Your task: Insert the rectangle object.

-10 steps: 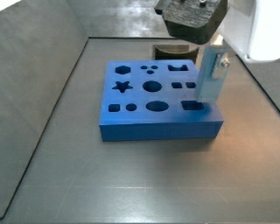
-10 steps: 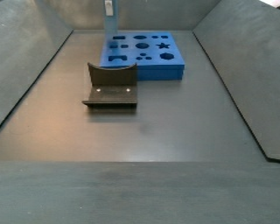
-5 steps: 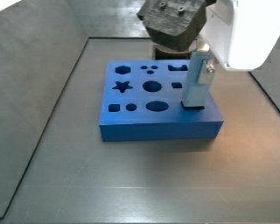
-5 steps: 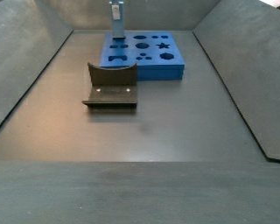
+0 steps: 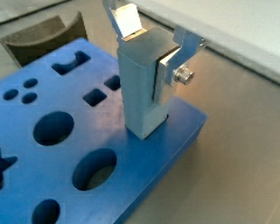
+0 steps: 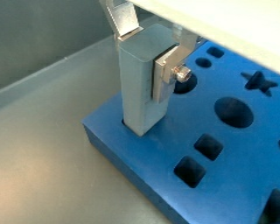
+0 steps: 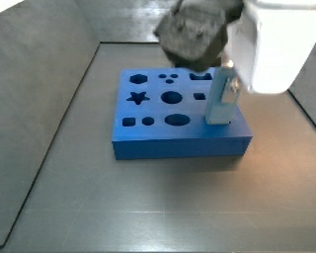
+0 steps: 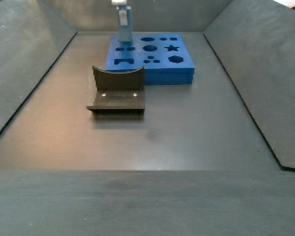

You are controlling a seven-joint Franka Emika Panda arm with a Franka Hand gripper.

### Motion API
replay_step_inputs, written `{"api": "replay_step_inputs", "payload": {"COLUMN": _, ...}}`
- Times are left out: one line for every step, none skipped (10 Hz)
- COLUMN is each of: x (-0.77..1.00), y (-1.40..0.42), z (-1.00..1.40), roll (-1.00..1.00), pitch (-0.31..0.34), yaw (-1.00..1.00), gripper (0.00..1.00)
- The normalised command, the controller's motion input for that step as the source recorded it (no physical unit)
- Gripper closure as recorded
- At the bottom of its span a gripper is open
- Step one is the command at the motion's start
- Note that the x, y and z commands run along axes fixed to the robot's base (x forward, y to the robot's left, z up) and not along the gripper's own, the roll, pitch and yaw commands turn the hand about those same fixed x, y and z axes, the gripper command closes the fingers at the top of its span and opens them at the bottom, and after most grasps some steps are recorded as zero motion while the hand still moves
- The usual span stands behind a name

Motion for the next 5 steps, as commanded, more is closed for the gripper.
{"api": "replay_step_inputs", "payload": {"x": 0.1, "y": 0.0, "z": -0.41, "roll": 0.13, "pitch": 0.013, "yaw": 0.0, "gripper": 1.0}}
{"api": "replay_step_inputs", "payload": {"x": 0.09, "y": 0.0, "z": -0.51, "roll": 0.09, "pitch": 0.004, "yaw": 0.0, "gripper": 1.0}}
{"api": "replay_step_inputs", "payload": {"x": 0.06, "y": 0.0, "z": -0.57, "roll": 0.0, "pitch": 0.0, "yaw": 0.0, "gripper": 1.0}}
{"api": "replay_step_inputs", "payload": {"x": -0.06, "y": 0.03, "z": -0.25, "roll": -0.22, "pitch": -0.024, "yaw": 0.0, "gripper": 1.0}}
{"api": "replay_step_inputs", "payload": {"x": 0.0, "y": 0.0, "z": 0.0, "roll": -0.01, "pitch": 0.0, "yaw": 0.0, "gripper": 1.0}}
